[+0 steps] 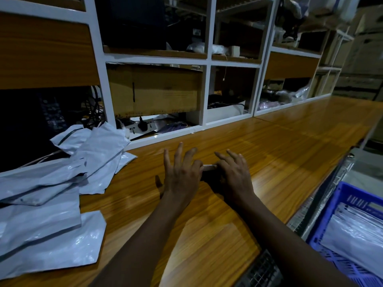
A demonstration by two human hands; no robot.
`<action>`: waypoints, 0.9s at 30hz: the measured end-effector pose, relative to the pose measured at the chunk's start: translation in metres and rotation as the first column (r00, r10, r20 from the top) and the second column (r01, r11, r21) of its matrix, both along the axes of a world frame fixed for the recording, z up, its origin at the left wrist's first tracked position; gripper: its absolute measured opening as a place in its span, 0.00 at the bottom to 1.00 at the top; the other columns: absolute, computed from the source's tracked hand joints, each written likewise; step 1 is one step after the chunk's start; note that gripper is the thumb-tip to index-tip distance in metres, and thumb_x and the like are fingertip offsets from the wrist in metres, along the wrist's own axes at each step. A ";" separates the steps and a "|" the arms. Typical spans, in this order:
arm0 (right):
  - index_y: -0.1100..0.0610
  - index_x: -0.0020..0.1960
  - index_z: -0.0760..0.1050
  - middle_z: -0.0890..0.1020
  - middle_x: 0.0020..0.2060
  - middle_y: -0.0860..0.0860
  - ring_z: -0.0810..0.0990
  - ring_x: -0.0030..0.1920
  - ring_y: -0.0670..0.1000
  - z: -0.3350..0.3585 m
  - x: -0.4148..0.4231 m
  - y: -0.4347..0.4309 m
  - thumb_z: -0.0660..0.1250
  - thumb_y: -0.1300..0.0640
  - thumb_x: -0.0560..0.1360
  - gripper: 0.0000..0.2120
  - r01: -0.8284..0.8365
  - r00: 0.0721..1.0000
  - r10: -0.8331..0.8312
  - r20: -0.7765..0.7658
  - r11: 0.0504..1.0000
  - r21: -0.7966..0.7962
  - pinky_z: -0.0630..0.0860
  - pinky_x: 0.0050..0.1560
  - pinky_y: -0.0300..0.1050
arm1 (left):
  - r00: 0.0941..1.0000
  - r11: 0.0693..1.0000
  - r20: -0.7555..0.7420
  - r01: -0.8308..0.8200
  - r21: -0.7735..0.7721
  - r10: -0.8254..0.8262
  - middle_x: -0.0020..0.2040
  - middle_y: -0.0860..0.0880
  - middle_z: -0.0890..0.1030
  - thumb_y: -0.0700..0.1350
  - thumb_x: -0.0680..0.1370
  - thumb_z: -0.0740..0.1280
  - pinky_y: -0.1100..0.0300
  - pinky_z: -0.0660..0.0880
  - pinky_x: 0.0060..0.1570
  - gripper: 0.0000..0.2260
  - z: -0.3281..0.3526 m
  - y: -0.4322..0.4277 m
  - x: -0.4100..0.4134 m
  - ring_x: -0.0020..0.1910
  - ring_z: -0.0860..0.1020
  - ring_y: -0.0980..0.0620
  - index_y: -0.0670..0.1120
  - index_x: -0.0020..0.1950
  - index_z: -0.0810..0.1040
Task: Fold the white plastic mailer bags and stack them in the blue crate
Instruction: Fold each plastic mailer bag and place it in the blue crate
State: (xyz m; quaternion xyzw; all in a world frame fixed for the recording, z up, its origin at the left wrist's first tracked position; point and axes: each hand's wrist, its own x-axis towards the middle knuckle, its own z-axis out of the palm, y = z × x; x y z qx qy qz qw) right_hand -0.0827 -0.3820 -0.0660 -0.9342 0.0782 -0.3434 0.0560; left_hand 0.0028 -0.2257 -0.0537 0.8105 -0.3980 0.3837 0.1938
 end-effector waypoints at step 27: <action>0.58 0.48 0.76 0.80 0.63 0.57 0.75 0.66 0.62 0.024 -0.206 -0.172 0.51 0.48 0.82 0.19 0.410 0.909 -0.408 0.080 0.912 0.000 0.72 0.63 0.62 | 0.946 0.943 -0.004 0.325 0.075 -0.325 0.72 0.44 0.72 0.43 0.77 0.67 0.28 0.48 0.69 0.04 0.038 -0.202 -0.152 0.76 0.61 0.36 0.50 0.43 0.79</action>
